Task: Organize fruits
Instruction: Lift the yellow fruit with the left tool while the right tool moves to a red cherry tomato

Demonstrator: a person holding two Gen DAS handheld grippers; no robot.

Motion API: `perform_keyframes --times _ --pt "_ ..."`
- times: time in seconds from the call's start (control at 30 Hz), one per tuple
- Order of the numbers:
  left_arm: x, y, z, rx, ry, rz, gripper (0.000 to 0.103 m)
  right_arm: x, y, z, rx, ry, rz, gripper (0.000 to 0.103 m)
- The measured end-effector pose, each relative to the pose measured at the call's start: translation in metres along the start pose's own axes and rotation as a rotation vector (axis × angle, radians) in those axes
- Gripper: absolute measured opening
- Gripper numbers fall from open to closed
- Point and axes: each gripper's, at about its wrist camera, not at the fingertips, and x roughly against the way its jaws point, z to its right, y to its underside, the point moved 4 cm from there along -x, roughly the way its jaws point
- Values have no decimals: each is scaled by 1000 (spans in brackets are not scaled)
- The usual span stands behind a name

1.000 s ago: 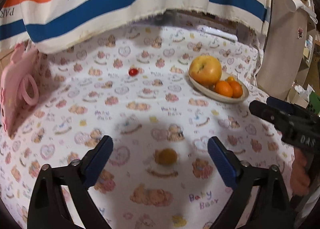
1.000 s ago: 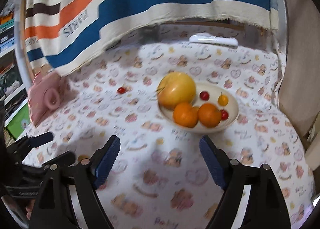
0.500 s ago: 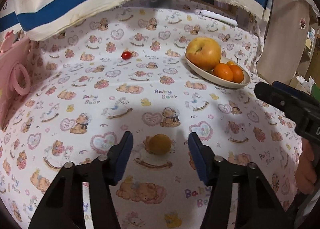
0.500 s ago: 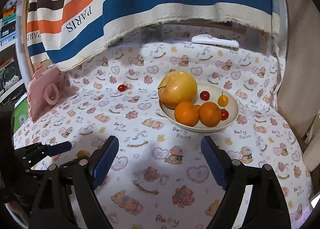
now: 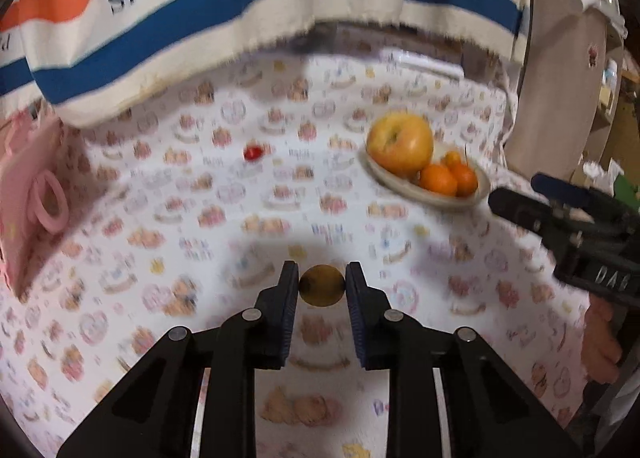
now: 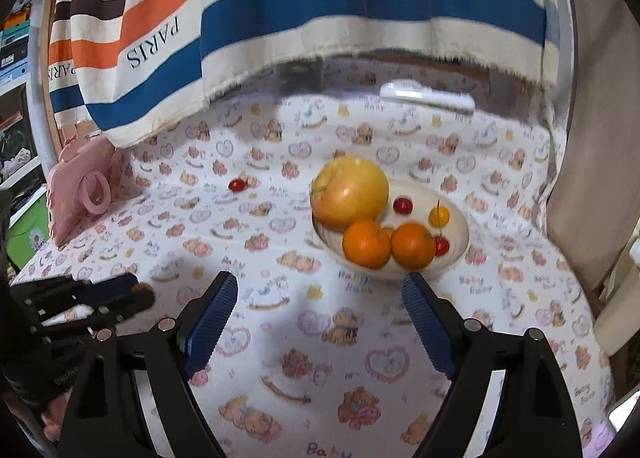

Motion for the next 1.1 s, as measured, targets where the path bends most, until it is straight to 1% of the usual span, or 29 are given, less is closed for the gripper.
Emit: perform_keyframes --times 0.1,0.2,0.3,0.37,0.47,0.5,0.53,0.57,0.63,0.7,0.73,0.77,0.87,0.93,1.0,1.1 --pt "12 -29 -4 -9 -6 61 23 2 -13 -1 -19 -5 27 86" --pt "29 -66 -5 -32 -15 176 23 5 -26 -1 -53 -15 52 86" --pt "37 -102 -12 -8 29 256 23 6 -39 -1 -76 -5 74 86" --pt "35 -123 -20 15 38 298 23 5 -47 -1 -89 4 81 86" --pt "17 -139 -32 14 13 348 23 1 -58 -1 -93 25 86 86" --pt "10 -140 -37 17 8 354 23 1 -60 -2 -90 32 86 87" --pt "0 -139 -44 33 7 353 23 -1 -63 -3 -82 35 85 91" --pt "-11 -135 -51 50 5 338 23 -3 -65 -5 -69 38 86 93" --pt "-34 -129 -64 78 4 277 23 -7 -66 -7 -56 56 93 94" --pt "-43 -121 -72 91 -7 271 23 -11 -66 -10 -52 68 97 94" --pt "-49 -119 -78 98 -25 272 23 -16 -67 -11 -55 70 95 97" --pt "-52 -117 -82 101 -34 273 23 -20 -67 -13 -59 67 93 103" --pt "-59 -113 -92 121 -33 274 23 -39 -71 -20 -77 49 78 103" --pt "-63 -111 -96 131 -35 268 23 -55 -73 -26 -72 35 45 103" --pt "-67 -109 -100 133 -53 260 23 -70 -75 -33 -56 35 18 103" --pt "-73 -107 -105 140 -74 247 23 -89 -82 -45 -13 34 16 103"
